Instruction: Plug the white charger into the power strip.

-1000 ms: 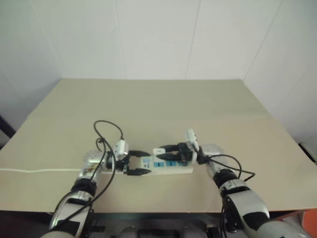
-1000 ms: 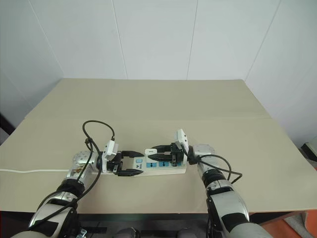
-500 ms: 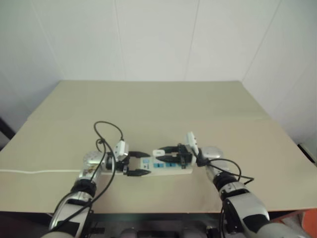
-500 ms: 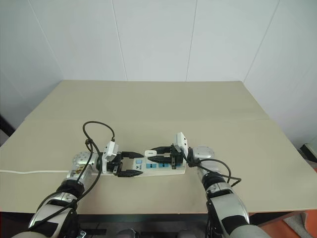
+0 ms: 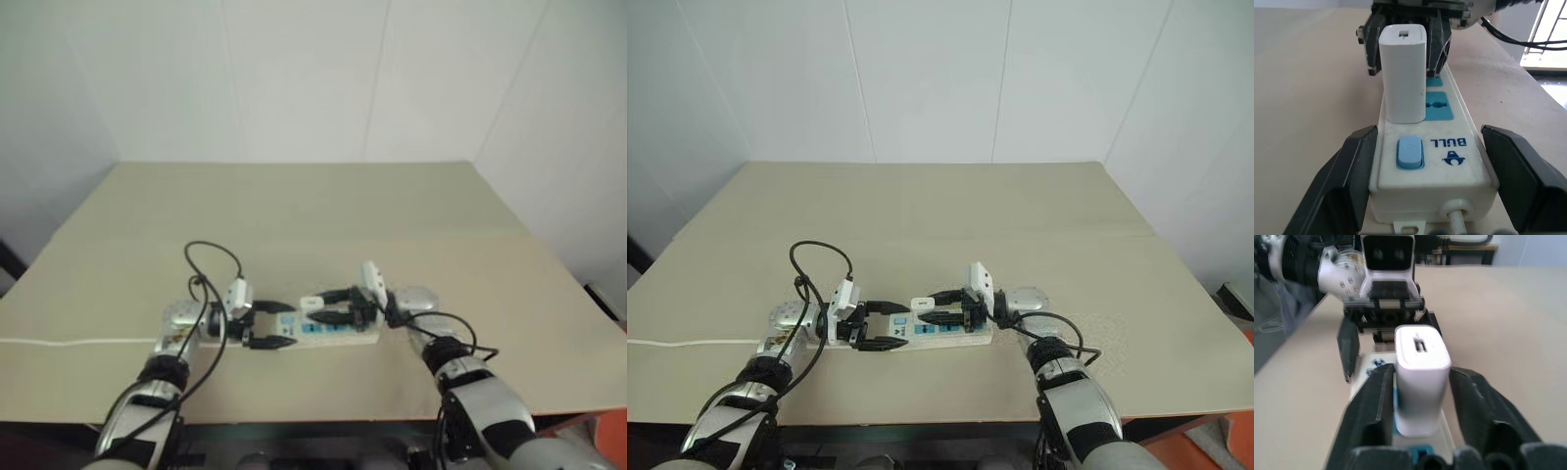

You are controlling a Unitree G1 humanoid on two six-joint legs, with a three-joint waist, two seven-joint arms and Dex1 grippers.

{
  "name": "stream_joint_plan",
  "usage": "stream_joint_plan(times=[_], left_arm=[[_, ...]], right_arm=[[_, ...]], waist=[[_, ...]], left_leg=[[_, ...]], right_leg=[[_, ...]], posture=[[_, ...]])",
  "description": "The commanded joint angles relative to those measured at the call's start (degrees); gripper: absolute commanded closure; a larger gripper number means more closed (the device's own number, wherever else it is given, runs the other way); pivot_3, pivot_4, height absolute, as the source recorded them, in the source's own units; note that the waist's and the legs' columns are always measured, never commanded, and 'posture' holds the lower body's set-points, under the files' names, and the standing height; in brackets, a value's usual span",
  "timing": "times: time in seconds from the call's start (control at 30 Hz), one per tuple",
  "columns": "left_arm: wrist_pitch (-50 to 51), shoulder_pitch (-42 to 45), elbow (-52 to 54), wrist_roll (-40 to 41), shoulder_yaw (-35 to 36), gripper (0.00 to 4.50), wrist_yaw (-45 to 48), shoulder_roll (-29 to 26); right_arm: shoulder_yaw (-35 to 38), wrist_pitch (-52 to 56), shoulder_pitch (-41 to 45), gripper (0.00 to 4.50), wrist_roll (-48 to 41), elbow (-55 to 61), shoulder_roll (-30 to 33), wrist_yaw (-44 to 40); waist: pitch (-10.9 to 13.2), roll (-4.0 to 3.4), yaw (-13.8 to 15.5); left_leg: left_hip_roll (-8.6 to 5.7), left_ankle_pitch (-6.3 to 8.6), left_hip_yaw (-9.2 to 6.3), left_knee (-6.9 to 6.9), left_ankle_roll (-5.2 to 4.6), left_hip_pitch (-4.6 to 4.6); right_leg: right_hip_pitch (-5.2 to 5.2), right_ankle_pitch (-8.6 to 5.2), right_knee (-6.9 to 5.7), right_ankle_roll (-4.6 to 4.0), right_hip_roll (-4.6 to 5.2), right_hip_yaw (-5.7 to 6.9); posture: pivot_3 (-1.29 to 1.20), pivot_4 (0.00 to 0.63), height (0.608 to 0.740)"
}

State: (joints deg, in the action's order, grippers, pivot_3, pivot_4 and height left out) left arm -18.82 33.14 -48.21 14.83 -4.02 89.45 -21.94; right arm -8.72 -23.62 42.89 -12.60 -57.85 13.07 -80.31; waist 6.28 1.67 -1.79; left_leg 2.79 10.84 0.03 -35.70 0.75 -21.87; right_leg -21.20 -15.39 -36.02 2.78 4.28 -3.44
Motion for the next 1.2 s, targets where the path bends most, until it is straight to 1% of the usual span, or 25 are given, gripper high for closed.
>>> stream_joint_plan(times=[0.03, 0.13, 0.3, 0.43, 0.5, 0.57, 0.63, 0.73, 0.8, 0.83, 0.87, 0.9, 0.93, 0.97, 1.0, 1.07, 1.2], left_arm=[[-0.1, -0.3, 2.5, -0.1, -1.0, 1.30, 2.3, 0.4], [-0.2, -0.2, 2.4, -0.2, -1.1, 1.30, 2.3, 0.5], [-0.3, 0.3, 1.9, -0.3, -1.0, 1.30, 1.9, 0.9], [5.0, 1.3, 3.2, 1.0, -0.7, 1.30, 2.1, 1.3], [8.6, 1.2, 6.1, 3.4, -1.4, 0.58, 2.8, 0.8], [10.7, 0.6, 9.2, 5.2, -1.2, 0.08, 3.0, 0.6], [13.2, -0.1, 12.7, 7.3, -0.9, 0.03, 3.0, 0.2], [19.0, -1.9, 20.8, 12.0, -0.6, 0.03, 3.0, -2.2], [24.9, -3.9, 27.9, 16.3, 0.4, 0.03, 3.0, -5.8], [26.6, -5.2, 31.1, 18.1, 0.4, 0.03, 3.0, -8.6], [27.8, -6.3, 33.3, 19.5, 0.7, 0.03, 3.0, -11.6], [27.1, -7.2, 33.9, 19.1, 1.3, 0.03, 3.0, -14.4], [26.6, -7.8, 34.3, 18.8, 1.7, 0.03, 3.0, -16.2], [24.9, -8.0, 33.1, 16.9, 2.5, 0.03, 3.0, -18.1], [23.3, -8.0, 31.4, 15.2, 3.2, 0.03, 3.0, -19.8], [20.4, -8.0, 28.1, 13.8, 4.4, 0.03, 3.0, -22.9], [17.7, -8.5, 22.8, 13.2, 8.2, 0.03, 3.0, -27.8]], right_arm=[[-2.4, 1.1, -4.9, 1.08, 5.8, -5.3, 2.0, 1.2], [-1.7, 1.3, -5.0, 0.04, 5.2, -4.4, 2.3, 0.3], [-1.6, -0.4, -5.8, 0.04, 4.9, -2.4, 3.8, -2.7], [-0.8, -1.0, -5.8, 0.04, 3.9, -0.5, 4.6, -3.7], [-0.3, -0.8, -5.7, 0.00, 3.2, 0.7, 5.1, -4.6], [0.1, -0.1, -5.7, 0.00, 2.4, 1.8, 5.6, -5.7], [0.6, 0.9, -5.7, 0.00, 1.7, 2.9, 6.1, -6.6], [1.9, 2.2, -5.7, 0.00, 0.5, 4.9, 6.9, -7.2], [3.1, 3.1, -6.2, 0.00, -1.1, 8.3, 8.2, -7.9], [4.0, 3.9, -6.4, 0.00, -2.3, 10.5, 9.3, -8.0], [5.1, 5.1, -6.6, 0.00, -3.7, 13.0, 11.0, -8.8], [6.3, 6.0, -6.7, 0.00, -4.8, 15.4, 13.2, -9.1], [7.0, 6.7, -6.9, 0.00, -5.6, 17.1, 14.7, -9.2], [7.8, 7.7, -7.0, 0.00, -6.0, 18.9, 17.2, -9.7], [8.3, 8.3, -7.2, 0.00, -6.2, 20.4, 19.7, -10.4], [8.7, 10.7, -7.9, 0.00, -6.8, 23.6, 25.0, -11.8], [10.8, 16.6, -10.4, 0.00, -9.6, 30.5, 36.1, -12.2]], waist=[[-0.1, 0.24, 0.1], [-0.1, 0.26, 0.1], [-0.1, 0.26, 0.5], [-0.1, 0.26, 1.1], [0.0, 0.30, 1.2], [0.1, 0.22, 1.2], [0.3, 0.18, 1.1], [0.5, 0.19, 0.8], [0.7, 0.19, 0.7], [1.0, 0.18, 0.6], [1.3, 0.15, 0.6], [1.6, -0.01, 0.6], [1.7, -0.27, 0.6], [1.9, -0.40, 0.8], [2.0, -0.44, 0.9], [2.2, -0.48, 1.0], [2.4, -0.43, 1.1]], left_leg=[[0.02, 0.00, -0.01, 0.01, -0.01, -0.01], [0.02, 0.00, 0.00, 0.01, -0.01, -0.05], [0.02, 0.00, -0.01, 0.03, -0.01, -0.11], [0.01, 0.00, -0.01, 0.03, -0.02, -0.22], [0.00, -0.02, -0.01, 0.03, -0.05, -0.34], [-0.01, -0.05, 0.00, 0.01, -0.10, -0.46], [-0.03, -0.06, 0.01, 0.01, -0.11, -0.52], [0.02, -0.07, 0.00, 0.05, -0.13, -0.53], [0.03, -0.07, 0.00, 0.14, -0.13, -0.50], [0.04, -0.07, 0.00, 0.21, -0.13, -0.50], [0.03, -0.07, 0.01, 0.33, -0.13, -0.52], [0.04, -0.08, 0.01, 0.40, -0.14, -0.58], [0.03, -0.08, 0.04, 0.43, -0.14, -0.70], [-0.04, -0.09, 0.07, 0.44, -0.16, -1.10], [-0.05, -0.11, 0.07, 0.44, -0.17, -1.31], [-0.06, -0.10, 0.08, 0.46, -0.17, -1.42], [-0.05, -0.08, 0.16, 0.83, -0.17, -1.49]], right_leg=[[0.01, -0.03, 0.00, -0.02, -0.01, 0.02], [0.03, -0.04, 0.07, -0.03, 0.02, 0.02], [0.02, -0.07, 0.08, -0.01, 0.02, 0.03], [-0.01, -0.10, 0.11, 0.00, 0.03, 0.04], [-0.03, -0.11, 0.11, 0.01, 0.04, 0.06], [-0.04, -0.10, 0.13, 0.01, 0.05, 0.07], [-0.08, -0.10, 0.14, 0.01, 0.08, 0.07], [-0.12, -0.08, 0.13, -0.04, 0.03, 0.06], [-0.13, -0.04, 0.12, -0.14, 0.02, 0.07], [-0.17, -0.05, 0.11, -0.17, 0.02, 0.06], [-0.24, -0.04, 0.12, -0.16, 0.02, 0.04], [-0.34, 0.05, 0.10, -0.25, 0.02, 0.05], [-0.54, 0.14, 0.09, -0.16, 0.02, 0.00], [-1.01, 0.21, 0.02, -0.07, 0.04, -0.06], [-1.20, 0.22, 0.03, -0.04, 0.03, -0.06], [-1.31, 0.20, 0.07, -0.01, 0.02, -0.04], [-1.46, 0.12, 0.28, -0.01, 0.03, -0.03]], posture=[[0.00, 0.150, 0.740], [0.00, 0.150, 0.740], [0.00, 0.150, 0.740], [0.00, 0.150, 0.740], [0.00, 0.150, 0.740], [0.00, 0.150, 0.740], [0.00, 0.150, 0.740], [0.00, 0.150, 0.740], [0.00, 0.150, 0.740], [0.00, 0.150, 0.740], [0.00, 0.150, 0.740], [0.00, 0.150, 0.740], [0.00, 0.150, 0.740], [0.00, 0.150, 0.740], [0.00, 0.150, 0.740], [0.00, 0.150, 0.740], [0.00, 0.150, 0.740]])
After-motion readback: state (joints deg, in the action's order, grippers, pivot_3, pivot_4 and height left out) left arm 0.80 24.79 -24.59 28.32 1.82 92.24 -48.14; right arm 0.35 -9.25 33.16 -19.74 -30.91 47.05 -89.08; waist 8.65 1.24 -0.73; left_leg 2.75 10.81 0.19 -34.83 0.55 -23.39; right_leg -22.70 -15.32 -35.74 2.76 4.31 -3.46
